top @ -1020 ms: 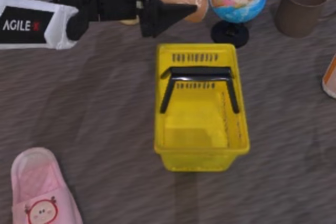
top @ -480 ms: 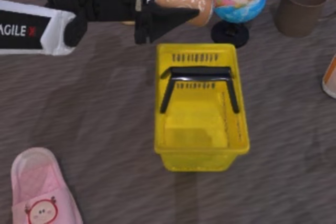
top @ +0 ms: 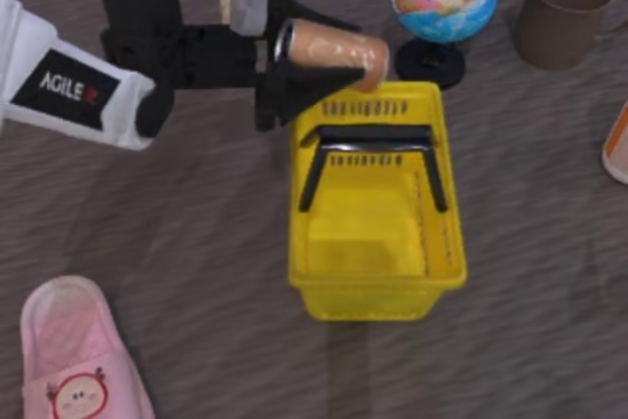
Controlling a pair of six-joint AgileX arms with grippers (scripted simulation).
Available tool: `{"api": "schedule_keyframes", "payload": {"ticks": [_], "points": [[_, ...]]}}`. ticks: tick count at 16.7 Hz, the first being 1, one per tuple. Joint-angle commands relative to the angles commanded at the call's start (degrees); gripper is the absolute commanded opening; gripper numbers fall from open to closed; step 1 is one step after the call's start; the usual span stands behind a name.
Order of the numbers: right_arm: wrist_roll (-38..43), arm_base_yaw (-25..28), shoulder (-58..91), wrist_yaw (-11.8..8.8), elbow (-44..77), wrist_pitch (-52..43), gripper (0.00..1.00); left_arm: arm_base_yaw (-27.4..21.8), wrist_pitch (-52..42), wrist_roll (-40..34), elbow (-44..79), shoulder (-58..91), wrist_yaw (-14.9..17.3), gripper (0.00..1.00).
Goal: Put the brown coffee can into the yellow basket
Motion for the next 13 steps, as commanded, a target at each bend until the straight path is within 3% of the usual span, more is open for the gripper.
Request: {"api": "schedule_keyframes", "payload": {"ticks": [7, 13], "points": [[0.0, 0.0, 0.0, 0.0, 0.0, 0.0, 1.0, 0.4, 5.4, -0.2, -1.6, 4.5, 0.0, 0.0], [0.0, 0.0, 0.0, 0.0, 0.0, 0.0, 1.0, 0.4, 5.4, -0.2, -1.6, 4.5, 0.0, 0.45]]}}
